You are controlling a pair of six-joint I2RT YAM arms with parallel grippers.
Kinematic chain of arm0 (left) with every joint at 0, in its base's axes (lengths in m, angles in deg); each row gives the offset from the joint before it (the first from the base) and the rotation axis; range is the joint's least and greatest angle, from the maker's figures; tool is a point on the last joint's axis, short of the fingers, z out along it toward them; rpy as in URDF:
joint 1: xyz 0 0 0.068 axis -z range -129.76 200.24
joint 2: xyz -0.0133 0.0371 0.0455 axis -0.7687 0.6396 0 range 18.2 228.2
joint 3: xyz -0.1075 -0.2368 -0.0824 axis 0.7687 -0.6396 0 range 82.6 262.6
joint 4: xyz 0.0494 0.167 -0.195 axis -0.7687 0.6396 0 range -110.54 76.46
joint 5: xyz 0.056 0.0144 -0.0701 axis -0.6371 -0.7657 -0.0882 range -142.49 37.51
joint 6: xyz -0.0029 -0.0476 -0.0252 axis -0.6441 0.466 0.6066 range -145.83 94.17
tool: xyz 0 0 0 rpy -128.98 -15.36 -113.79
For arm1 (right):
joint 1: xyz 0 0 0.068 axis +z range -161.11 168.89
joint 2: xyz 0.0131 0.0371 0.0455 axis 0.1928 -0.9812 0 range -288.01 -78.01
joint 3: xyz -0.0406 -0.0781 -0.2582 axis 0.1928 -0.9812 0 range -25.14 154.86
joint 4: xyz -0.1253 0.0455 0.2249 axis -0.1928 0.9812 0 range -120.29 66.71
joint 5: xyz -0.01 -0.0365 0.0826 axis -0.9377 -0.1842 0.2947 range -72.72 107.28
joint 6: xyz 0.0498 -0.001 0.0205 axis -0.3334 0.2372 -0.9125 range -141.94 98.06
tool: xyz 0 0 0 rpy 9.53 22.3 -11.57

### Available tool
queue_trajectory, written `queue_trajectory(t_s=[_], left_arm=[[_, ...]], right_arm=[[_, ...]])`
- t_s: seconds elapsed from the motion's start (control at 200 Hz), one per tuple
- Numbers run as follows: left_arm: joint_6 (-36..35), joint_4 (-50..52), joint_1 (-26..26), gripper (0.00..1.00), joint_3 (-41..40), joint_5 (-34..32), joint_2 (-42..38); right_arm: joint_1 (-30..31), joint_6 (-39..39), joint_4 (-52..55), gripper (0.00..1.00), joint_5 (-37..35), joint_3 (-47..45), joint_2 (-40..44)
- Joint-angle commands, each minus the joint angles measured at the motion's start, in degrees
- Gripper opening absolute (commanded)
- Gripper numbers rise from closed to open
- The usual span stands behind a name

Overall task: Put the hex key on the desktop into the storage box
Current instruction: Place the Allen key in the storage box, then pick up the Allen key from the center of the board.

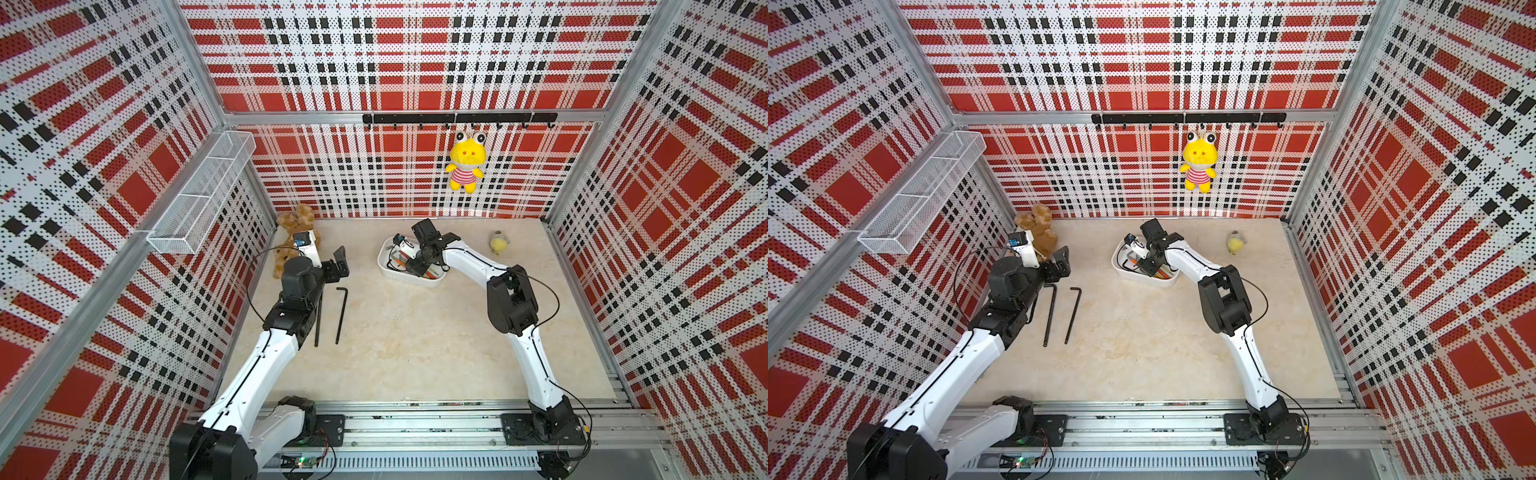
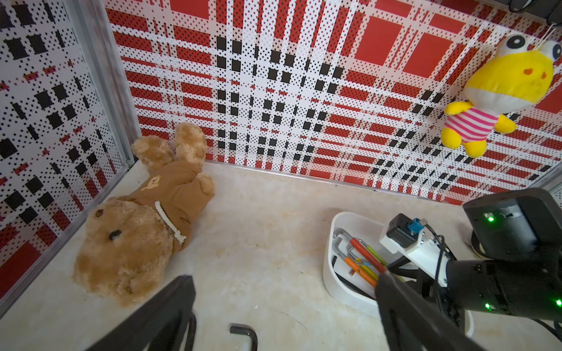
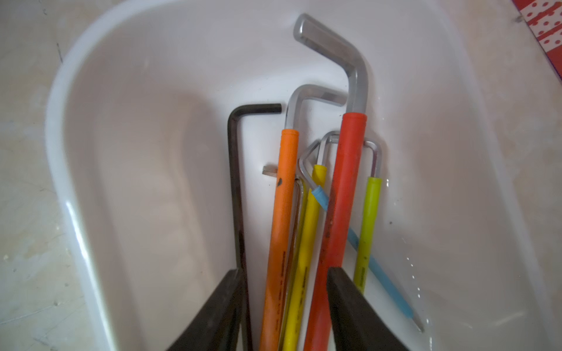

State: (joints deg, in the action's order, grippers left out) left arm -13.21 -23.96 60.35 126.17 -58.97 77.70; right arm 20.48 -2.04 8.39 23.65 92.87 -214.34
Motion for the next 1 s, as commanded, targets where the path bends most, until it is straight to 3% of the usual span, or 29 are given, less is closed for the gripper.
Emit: queue_trajectory(t_s=[0.0,0.215,0.366,0.476,0.656,0.992], left_arm=[[-0.32,-1.24,0.17,1.00,-0.43,-0.26,-1.06],[-0.23,-1.24,0.26,1.00,-0.48,-0.44,-1.06],[-0.05,-1.24,0.20,1.00,-0.33,-1.09,-0.95],[0.19,-1.24,0.17,1.00,-0.42,-2.18,-1.77],[0.71,-1.50,-0.23,1.00,-0.82,-4.33,-4.89],[1.44,-2.98,-1.28,1.00,-1.91,-5.37,-8.57]], right_arm=[[0.65,-3.22,-2.55,0.54,-0.85,-1.12,7.16],[7.34,-12.33,-11.13,0.59,-3.59,-10.85,16.74],[13.14,-27.51,-14.65,0.61,-3.10,-12.97,16.65],[17.35,-37.25,-14.09,0.60,-5.92,-9.71,12.23],[20.88,-48.74,-6.40,0.59,-7.07,3.09,0.83],[24.33,-54.02,1.14,0.58,-7.82,16.98,-11.74]])
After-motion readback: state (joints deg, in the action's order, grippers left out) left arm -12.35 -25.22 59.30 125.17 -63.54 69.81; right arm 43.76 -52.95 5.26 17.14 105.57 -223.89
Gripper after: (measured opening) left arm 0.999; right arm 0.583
